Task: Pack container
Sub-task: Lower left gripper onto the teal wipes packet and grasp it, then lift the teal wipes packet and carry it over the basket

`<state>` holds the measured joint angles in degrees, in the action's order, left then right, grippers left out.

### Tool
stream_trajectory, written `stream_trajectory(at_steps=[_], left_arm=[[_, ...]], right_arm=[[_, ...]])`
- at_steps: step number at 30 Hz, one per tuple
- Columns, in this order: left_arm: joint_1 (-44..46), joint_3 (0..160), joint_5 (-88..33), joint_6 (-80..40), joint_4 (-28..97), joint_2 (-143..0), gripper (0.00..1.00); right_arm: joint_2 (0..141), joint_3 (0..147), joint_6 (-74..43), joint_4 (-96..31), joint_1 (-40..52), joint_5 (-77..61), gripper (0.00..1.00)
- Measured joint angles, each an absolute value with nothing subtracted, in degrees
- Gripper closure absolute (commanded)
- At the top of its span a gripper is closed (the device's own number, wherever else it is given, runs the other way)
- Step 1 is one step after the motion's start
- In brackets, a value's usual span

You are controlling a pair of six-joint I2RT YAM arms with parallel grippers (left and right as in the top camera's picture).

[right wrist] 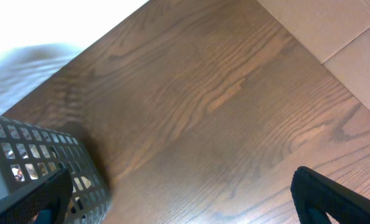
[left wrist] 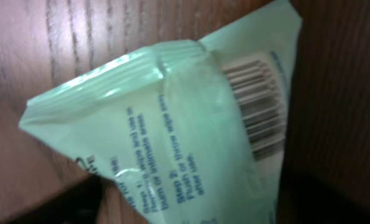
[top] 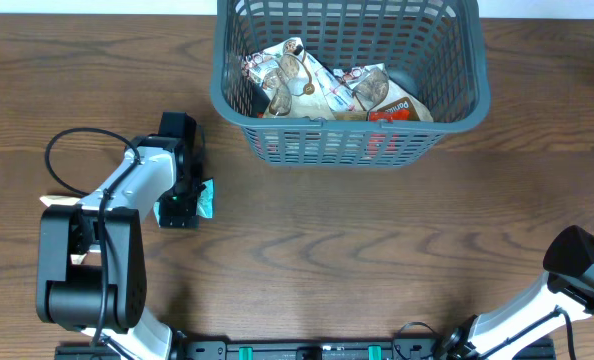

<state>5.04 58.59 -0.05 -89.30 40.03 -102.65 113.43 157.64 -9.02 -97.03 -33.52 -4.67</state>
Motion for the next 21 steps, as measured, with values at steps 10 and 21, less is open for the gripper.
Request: stream_trajectory(at_steps=[10, 21], left_arm=[[5.0, 58.5, -0.5, -88.7, 40.6, -102.7, 0.94], [5.0, 58.8, -1.0, -83.7, 39.4, -101.9, 0.94]], right_arm=[[113.4, 157.6, -9.0, -97.1, -33.5, -4.7, 0.01], [113.4, 157.6, -9.0, -97.0, -33.5, -4.7, 0.01]])
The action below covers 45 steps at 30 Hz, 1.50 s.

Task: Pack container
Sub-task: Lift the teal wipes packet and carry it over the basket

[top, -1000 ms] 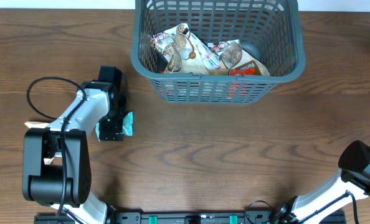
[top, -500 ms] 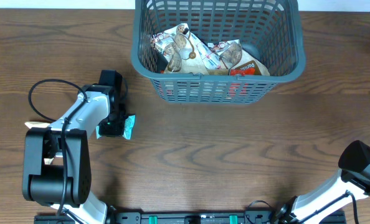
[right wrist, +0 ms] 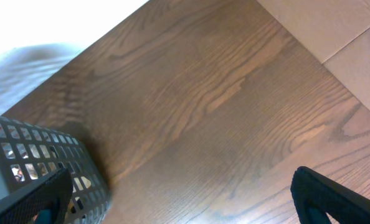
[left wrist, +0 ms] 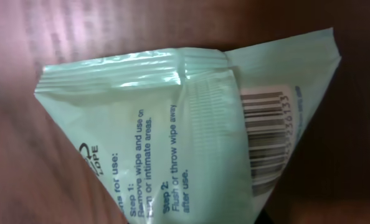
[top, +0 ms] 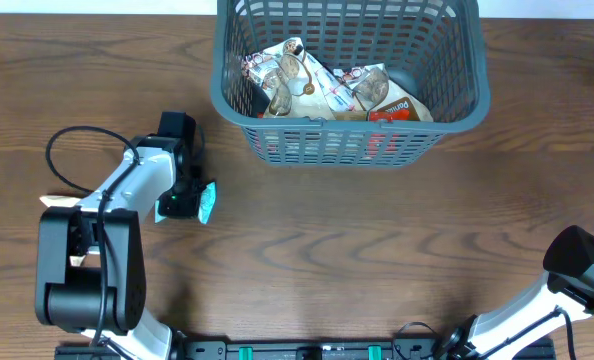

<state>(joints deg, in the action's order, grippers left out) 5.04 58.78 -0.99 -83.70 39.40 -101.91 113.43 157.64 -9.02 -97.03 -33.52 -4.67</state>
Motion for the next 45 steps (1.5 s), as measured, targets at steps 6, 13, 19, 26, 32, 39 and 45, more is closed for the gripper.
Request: stream_trajectory(at_steps=[6, 13, 19, 26, 32, 39, 45], left_arm=[[5.1, 65.1, 1.8, -70.3, 39.4, -94.2, 0.94], [5.2, 81.4, 3.0, -52.3, 37.8, -79.8, 0.94], [8.4, 94.4, -2.2, -39.7, 30.0, -75.4, 0.94], [17.0, 97.5, -4.8, -35.2, 20.2, -78.8, 0.94], [23.4, 97.5, -5.6, -34.2, 11.4, -88.0, 0.94], [26.5, 97.4, -5.8, -34.2, 10.5, -95.7, 0.94], [26.5, 97.4, -5.8, -34.2, 14.0, -100.4, 0.94]], right_arm=[[113.4, 157.6, -9.0, -97.1, -33.5, -4.7, 0.01], [113.4, 157.6, -9.0, -97.1, -33.5, -4.7, 0.01], [113.4, 157.6, -9.0, -97.1, -33.5, -4.7, 0.01], [113.4, 157.6, -9.0, -97.0, -33.5, -4.7, 0.01], [113.4, 157.6, -9.0, -97.0, -33.5, -4.7, 0.01], [113.4, 157.6, -9.0, -97.0, -33.5, -4.7, 0.01], [113.4, 157.6, -9.0, -97.0, -33.5, -4.7, 0.01]])
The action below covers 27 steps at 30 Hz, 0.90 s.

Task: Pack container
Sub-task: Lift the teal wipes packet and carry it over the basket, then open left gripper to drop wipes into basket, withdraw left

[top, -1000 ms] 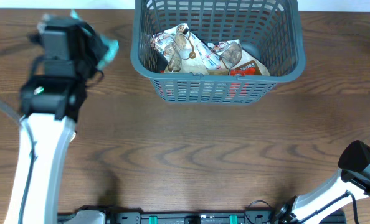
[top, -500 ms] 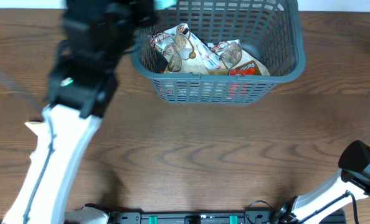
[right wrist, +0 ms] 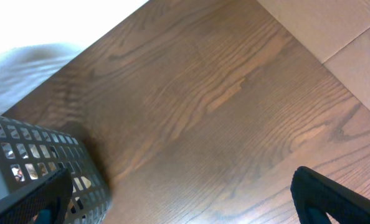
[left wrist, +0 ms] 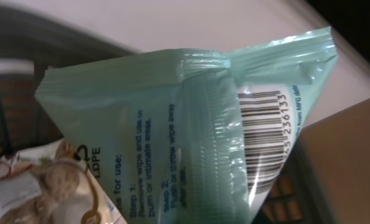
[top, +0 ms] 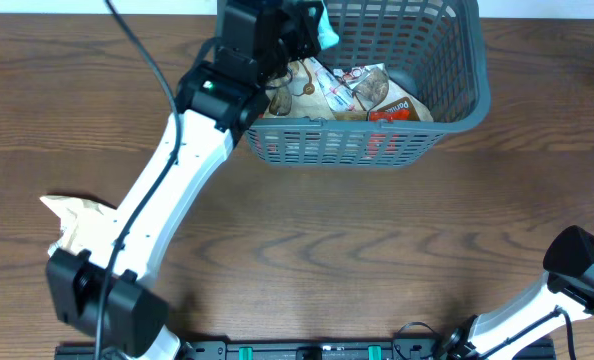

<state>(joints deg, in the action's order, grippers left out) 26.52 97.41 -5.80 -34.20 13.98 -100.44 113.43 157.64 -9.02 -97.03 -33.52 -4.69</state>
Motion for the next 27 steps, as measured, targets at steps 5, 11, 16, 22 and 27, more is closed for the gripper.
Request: stream_trajectory(at_steps=[5, 11, 16, 22, 27], left_arm=[[26.5, 97.4, -5.2, -34.2, 18.4, -102.6, 0.94], [26.5, 97.4, -4.6, -33.5, 22.7, -104.8, 0.94], [26.5, 97.4, -4.5, -31.4, 26.3, -106.6, 0.94], [26.5, 97.4, -4.4, -30.0, 28.3, -108.0, 0.73], [26.5, 97.4, -4.3, -28.9, 27.7, -108.2, 0.23]], right_arm=[[113.4, 157.6, -9.0, -97.0, -33.5, -4.7, 0.01], [113.4, 157.6, -9.0, -97.1, -33.5, -4.7, 0.01], [113.4, 157.6, -9.0, -97.1, -33.5, -4.7, 0.01], [113.4, 157.6, -9.0, -97.1, -33.5, -4.7, 0.01], [113.4, 157.6, -9.0, -97.1, -33.5, -4.7, 0.01]])
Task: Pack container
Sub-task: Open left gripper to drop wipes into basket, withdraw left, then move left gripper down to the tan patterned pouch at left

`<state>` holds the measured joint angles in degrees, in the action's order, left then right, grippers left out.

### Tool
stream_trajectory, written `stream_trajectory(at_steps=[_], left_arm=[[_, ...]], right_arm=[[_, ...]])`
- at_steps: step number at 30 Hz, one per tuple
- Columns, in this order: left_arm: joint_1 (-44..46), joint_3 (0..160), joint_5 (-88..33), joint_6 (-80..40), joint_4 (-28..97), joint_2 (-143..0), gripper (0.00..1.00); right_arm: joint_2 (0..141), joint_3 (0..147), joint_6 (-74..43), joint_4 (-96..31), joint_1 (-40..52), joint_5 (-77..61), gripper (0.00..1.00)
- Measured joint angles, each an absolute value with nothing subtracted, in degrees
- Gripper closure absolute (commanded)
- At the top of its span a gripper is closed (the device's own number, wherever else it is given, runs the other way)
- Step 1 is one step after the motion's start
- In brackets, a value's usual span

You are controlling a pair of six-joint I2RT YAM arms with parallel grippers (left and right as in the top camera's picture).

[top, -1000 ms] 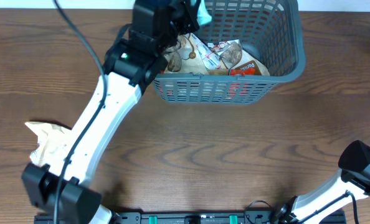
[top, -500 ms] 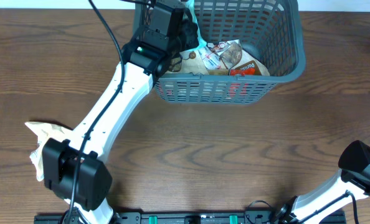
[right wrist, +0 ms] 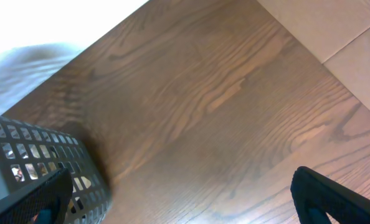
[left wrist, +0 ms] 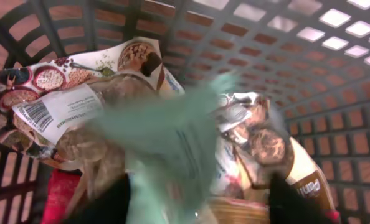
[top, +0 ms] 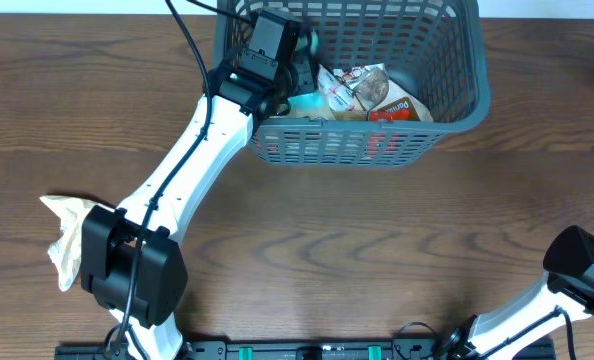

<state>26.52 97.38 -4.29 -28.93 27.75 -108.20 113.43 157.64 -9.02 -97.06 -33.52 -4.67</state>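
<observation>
The grey mesh basket (top: 457, 100) stands at the back of the table and holds several snack packets (top: 372, 92). My left gripper (top: 297, 72) is inside its left half. In the left wrist view the gripper (left wrist: 200, 208) is open, its dark fingers (left wrist: 104, 205) wide apart. The pale green wipe packet (left wrist: 172, 143) shows blurred between them, over the snack packets; its teal colour (top: 305, 103) shows beside the gripper from above. My right gripper (right wrist: 179, 199) is open over bare table, far from the basket.
A crumpled beige cloth (top: 69, 235) lies at the left of the table. The right arm (top: 582, 262) sits at the lower right corner. The basket's wall (right wrist: 42, 180) shows at the left edge of the right wrist view.
My left gripper has dropped from over the basket's rim into the basket and opened. The green packet has left its grip and is blurred above the snack packets. The right arm is unchanged.
My left gripper was low on the table at the left, shut on the green packet. It then held the packet just above the wood, then over the basket's left rim. Now it is open inside the basket with the packet loose.
</observation>
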Motion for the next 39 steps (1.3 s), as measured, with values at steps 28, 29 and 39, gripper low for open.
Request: stream_trajectory(at_steps=[28, 29, 39], left_arm=[[26.5, 109.4, 4.5, -11.7, 43.7, -77.4, 0.01], [26.5, 109.5, 4.7, -11.5, 46.3, -75.8, 0.01], [26.3, 109.3, 10.6, -14.0, 62.2, -69.5, 0.01]], right_arm=[[113.4, 157.6, -9.0, -97.1, -33.5, -4.7, 0.01], [113.4, 157.6, -9.0, -97.0, -33.5, -4.7, 0.01], [113.4, 157.6, -9.0, -97.1, -33.5, -4.7, 0.01]])
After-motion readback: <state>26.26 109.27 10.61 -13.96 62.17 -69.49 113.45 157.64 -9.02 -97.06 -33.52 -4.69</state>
